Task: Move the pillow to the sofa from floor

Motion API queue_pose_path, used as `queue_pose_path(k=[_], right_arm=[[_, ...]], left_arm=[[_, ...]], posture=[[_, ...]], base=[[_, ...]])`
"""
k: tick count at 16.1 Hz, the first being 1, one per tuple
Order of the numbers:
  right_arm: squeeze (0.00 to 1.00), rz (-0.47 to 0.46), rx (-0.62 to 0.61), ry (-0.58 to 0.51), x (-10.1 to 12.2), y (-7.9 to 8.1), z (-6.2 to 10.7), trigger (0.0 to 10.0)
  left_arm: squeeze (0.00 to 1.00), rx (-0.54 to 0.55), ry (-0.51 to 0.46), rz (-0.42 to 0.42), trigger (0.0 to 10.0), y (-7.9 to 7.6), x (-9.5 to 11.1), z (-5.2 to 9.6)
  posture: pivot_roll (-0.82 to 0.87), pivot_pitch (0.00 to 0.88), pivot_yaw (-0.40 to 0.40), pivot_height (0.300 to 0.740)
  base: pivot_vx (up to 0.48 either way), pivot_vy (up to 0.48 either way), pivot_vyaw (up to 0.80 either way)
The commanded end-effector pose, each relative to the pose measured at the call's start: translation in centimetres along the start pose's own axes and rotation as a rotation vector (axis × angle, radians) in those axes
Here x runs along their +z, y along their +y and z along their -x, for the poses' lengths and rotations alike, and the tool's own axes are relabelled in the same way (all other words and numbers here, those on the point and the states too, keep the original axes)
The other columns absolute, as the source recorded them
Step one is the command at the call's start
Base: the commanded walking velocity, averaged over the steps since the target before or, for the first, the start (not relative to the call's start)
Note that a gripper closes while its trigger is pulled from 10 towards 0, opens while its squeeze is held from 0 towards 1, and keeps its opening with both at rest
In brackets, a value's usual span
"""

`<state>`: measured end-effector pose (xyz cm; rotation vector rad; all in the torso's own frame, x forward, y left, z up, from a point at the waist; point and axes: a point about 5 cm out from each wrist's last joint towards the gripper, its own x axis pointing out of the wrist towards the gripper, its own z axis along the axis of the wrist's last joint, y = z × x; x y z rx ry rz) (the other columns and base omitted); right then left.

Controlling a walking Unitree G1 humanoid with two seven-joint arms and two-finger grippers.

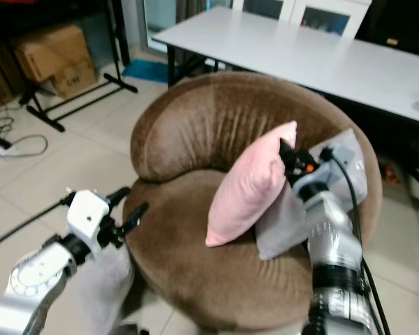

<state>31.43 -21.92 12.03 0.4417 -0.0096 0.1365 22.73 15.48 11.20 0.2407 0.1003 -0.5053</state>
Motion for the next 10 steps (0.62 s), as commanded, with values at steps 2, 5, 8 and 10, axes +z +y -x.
queue_pose_path(k=[2,5,8,10], right_arm=[[1.00,0.133,0.060,0.056,-1.1,2.9,3.1,10.0],[1.00,0.206,0.080,0.114,-3.4,4.6,5.1,10.0],[1.00,0.221,0.142,0.200,-4.9,6.5,6.1,10.0],[1.00,0.220,0.089,0.207,-5.1,6.1,6.3,10.0]], left_arm=[[0.00,0.180,0.002,0.027,10.0,0.8,-0.5,0.6],[0.00,0.272,0.006,0.050,10.0,0.7,-0.8,1.9],[0.00,0.319,0.013,0.047,10.0,0.8,-1.0,2.8],[0.00,0.338,0.021,0.038,10.0,0.9,-1.1,3.2]], posture=[[0.05,0.000,-0.062,0.740],[0.06,0.000,-0.084,0.740],[0.07,0.000,-0.104,0.740],[0.08,0.000,-0.105,0.740]], base=[[0.000,0.000,0.00],[0.000,0.000,0.00],[0.000,0.346,0.53],[0.000,0.377,0.40]])
